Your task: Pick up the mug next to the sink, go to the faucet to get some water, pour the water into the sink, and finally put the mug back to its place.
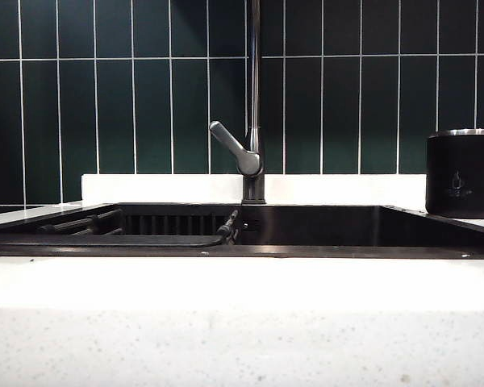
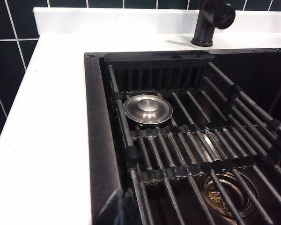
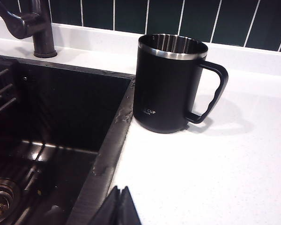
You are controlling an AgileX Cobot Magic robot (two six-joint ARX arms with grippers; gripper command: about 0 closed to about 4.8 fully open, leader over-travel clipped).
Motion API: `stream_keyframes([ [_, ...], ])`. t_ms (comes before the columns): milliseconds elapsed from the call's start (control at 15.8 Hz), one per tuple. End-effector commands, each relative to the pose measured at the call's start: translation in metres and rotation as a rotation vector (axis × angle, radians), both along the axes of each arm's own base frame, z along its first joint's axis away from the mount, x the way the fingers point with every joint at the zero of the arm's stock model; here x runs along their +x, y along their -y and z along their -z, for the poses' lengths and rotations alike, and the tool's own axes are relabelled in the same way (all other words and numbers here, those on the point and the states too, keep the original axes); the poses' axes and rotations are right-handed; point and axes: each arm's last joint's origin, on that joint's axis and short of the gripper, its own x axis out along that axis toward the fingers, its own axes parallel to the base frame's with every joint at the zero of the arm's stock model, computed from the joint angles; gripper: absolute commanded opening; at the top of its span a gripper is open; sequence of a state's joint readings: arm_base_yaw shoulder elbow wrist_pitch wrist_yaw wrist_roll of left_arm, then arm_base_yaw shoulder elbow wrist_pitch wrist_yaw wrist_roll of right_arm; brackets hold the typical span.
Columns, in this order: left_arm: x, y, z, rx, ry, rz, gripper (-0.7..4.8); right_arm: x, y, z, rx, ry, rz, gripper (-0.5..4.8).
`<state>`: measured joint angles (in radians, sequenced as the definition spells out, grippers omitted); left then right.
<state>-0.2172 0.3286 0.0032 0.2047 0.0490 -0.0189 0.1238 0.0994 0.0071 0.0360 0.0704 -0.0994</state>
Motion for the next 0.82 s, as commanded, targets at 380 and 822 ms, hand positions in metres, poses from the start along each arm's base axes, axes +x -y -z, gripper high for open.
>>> stream_keyframes([
  [380,-0.002,-0.002,-0.003,-0.014,0.02,-0.042,-0.06,0.0,0.0,0.001,-0.001,0.008,-0.002,-0.01],
  [822,-0.015,-0.01,-0.021,-0.062,0.219,-0.212,-0.06,0.0,0.0,0.001,-0.001,0.007,0.0,-0.01],
])
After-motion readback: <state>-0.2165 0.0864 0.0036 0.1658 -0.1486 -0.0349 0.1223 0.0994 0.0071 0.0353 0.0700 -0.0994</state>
